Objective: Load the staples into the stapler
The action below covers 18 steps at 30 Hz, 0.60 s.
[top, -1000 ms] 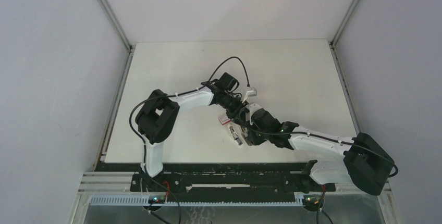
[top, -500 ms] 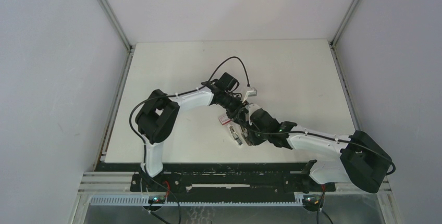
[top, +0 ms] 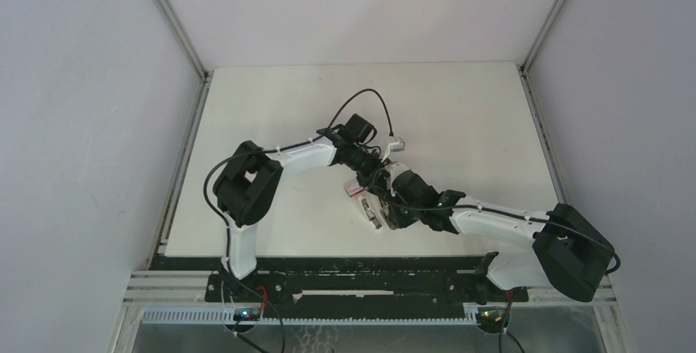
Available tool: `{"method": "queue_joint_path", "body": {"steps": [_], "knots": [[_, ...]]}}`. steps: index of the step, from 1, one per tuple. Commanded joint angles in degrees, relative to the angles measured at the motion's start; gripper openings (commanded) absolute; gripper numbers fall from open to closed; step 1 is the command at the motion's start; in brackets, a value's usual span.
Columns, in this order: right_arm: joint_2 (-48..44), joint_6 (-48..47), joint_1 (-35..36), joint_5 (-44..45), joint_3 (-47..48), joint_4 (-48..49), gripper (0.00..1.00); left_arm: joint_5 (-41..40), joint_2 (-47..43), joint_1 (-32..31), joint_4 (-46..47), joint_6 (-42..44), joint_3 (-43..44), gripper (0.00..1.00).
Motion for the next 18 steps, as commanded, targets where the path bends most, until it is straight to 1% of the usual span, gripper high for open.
{"method": "queue_joint_path", "body": {"steps": [1, 10, 18], "knots": [[1.63, -0.76, 0.55, 2.02, 0.96, 1.21, 0.10, 1.67, -0.61, 0.30, 1.61, 0.07, 1.26, 0.28], [1.58, -0.71, 1.20, 4.44, 1.25, -0.42, 0.11, 1.67, -0.74, 0.34, 1.72, 0.10, 1.18, 0.29], [2.11, -1.37, 1.61, 5.91, 2.07, -1.87, 0.10, 1.58, -0.83, 0.34, 1.68, 0.34, 1.09, 0.25]]}}
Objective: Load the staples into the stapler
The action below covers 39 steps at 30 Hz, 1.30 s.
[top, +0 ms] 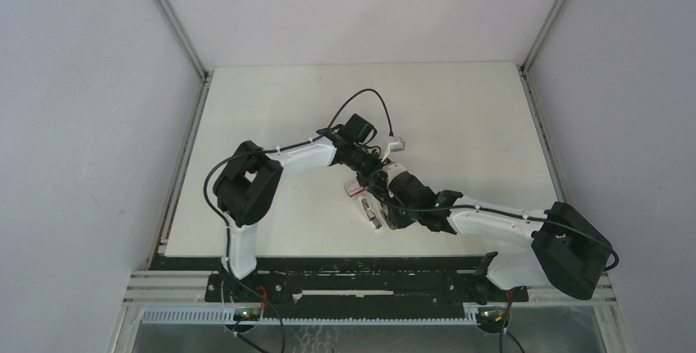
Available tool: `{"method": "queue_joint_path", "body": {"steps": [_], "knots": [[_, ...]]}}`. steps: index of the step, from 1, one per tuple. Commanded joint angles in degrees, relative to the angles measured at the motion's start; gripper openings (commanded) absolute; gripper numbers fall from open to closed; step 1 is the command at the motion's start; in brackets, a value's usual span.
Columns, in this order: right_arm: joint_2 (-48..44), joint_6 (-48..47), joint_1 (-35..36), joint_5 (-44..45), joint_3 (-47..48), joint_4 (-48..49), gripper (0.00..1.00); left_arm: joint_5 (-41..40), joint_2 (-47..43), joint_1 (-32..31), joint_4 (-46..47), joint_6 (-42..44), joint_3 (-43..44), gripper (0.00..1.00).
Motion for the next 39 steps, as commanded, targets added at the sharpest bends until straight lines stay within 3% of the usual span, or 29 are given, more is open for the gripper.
{"method": "queue_joint_path", "body": {"steps": [1, 13, 27, 32, 39], "knots": [[1.37, -1.42, 0.28, 3.40, 1.17, -1.05, 0.10, 1.57, -0.86, 0.30, 1.58, 0.47, 1.08, 0.25], [3.30, -0.83, 0.45, 3.73, 1.71, -1.50, 0.12, 1.58, -1.21, 0.30, 1.88, 0.35, 0.85, 0.24], [-0.98, 0.14, 0.52, 2.76, 3.25, -3.27, 0.34, 1.37, -1.12, 0.29, 2.27, 0.08, 0.80, 0.29], [-4.61, 1.60, 0.48, 2.92, 3.69, -4.60, 0.37, 1.13, -1.33, 0.29, 2.66, -0.73, 0.67, 0.30], [-13.07, 5.75, -1.02, 3.86, 2.16, -6.25, 0.41, -0.44, -2.30, 0.29, 2.80, -3.31, -0.17, 0.43]]}}
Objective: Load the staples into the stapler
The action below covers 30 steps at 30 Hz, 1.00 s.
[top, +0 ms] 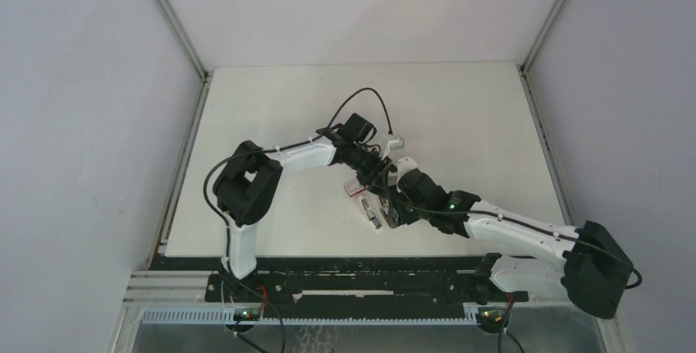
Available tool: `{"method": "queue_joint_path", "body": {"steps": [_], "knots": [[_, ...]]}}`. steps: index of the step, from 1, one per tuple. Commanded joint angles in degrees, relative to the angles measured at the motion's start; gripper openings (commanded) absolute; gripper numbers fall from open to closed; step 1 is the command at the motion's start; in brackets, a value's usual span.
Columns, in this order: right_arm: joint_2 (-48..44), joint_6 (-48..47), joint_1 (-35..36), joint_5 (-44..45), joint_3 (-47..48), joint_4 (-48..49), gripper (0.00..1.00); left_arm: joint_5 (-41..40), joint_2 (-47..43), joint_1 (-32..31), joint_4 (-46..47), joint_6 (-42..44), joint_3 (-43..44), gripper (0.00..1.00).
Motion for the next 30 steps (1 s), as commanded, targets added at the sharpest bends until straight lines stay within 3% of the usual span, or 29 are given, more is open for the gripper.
{"method": "queue_joint_path", "body": {"steps": [1, 8, 18, 30], "knots": [[-5.53, 4.48, -1.25, 1.37, 0.02, 0.12, 0.41, 0.10, -2.57, 0.14, 1.99, -1.94, -0.52, 0.46], [-9.40, 10.91, -3.19, -1.75, -6.93, 5.69, 0.42, 0.65, -5.12, 0.14, 4.89, -4.26, -3.79, 0.57], [-11.92, 21.97, -3.28, -3.58, -16.80, 14.46, 0.43, 2.62, -8.05, -0.93, 8.11, -6.59, -7.23, 0.58], [-11.48, 21.97, -3.81, -4.81, -19.84, 18.88, 0.37, 1.75, -9.49, -3.67, 9.44, -8.62, -9.75, 0.58]]}}
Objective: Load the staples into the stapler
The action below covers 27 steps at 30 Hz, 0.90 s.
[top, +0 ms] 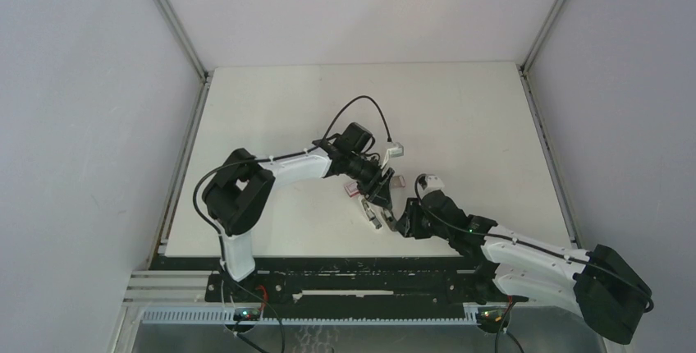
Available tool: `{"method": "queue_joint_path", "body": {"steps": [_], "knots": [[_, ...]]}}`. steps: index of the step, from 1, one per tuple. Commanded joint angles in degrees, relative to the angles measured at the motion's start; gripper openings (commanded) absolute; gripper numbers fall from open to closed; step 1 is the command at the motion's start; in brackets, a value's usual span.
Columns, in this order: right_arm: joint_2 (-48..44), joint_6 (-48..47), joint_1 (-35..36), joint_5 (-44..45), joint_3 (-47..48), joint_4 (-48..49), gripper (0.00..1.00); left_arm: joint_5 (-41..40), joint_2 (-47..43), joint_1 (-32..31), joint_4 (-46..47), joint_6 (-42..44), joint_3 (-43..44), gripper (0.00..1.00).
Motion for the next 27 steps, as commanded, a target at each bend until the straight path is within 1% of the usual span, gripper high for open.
{"method": "queue_joint_path", "body": {"steps": [1, 7, 13, 18, 21, 23, 25, 27], "knots": [[1.21, 1.38, -0.44, -0.87, -0.71, 5.76, 0.36, 0.53, -4.17, -1.38, 2.21, -2.01, -1.79, 0.58], [2.50, 1.54, -0.48, -0.25, -1.60, 6.90, 0.28, -3.16, -5.71, -3.82, 2.72, -4.41, -2.79, 0.58], [3.48, 1.91, -0.44, 1.03, -2.53, 7.47, 0.23, -7.02, -7.67, -5.69, 4.92, -9.66, -5.07, 0.58], [3.50, 1.61, -0.51, 1.48, -2.68, 7.07, 0.21, -6.65, -9.26, -7.77, 7.76, -13.21, -7.51, 0.58], [1.51, 0.95, -0.53, 1.46, -1.96, 4.69, 0.22, -8.44, -10.88, -8.20, 8.67, -14.21, -8.86, 0.58], [-0.81, 0.63, -0.59, 1.88, -1.28, 1.57, 0.23, -11.12, -12.74, -8.17, 8.68, -14.53, -9.30, 0.59], [-3.99, 0.44, -0.62, 2.45, -0.42, -2.43, 0.27, -13.93, -15.31, -8.09, 9.25, -15.26, -10.00, 0.59], [-7.84, 0.70, -0.69, 3.33, 0.30, -6.70, 0.32, -17.14, -18.87, -7.74, 11.12, -16.74, -11.21, 0.60]]}}
